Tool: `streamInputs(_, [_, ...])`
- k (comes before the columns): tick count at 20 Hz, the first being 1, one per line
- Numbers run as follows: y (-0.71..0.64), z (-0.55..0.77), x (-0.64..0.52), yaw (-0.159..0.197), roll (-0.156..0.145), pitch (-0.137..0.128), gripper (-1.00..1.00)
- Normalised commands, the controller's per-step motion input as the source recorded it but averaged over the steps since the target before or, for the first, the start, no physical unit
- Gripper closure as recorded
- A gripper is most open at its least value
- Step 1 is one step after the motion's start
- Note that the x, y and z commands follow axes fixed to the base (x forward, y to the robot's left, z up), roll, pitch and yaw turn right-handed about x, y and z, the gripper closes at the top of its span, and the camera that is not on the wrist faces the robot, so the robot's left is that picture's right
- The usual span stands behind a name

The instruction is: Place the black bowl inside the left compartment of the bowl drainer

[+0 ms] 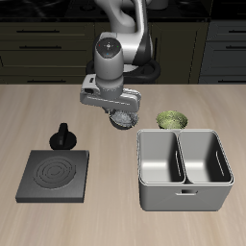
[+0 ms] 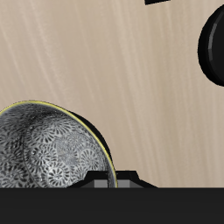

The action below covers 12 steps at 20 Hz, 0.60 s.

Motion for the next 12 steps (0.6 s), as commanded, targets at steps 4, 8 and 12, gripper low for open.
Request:
streamInputs(4, [0.14,0.66,-0.08,0.045,0.032,-0.104,1.0])
streamInputs(8, [0.11,0.56,-0.08,0.023,0.029,-0.077,1.0])
streamInputs(12, [0.06,0.62,-0.06,0.008,0.015,-0.085,1.0])
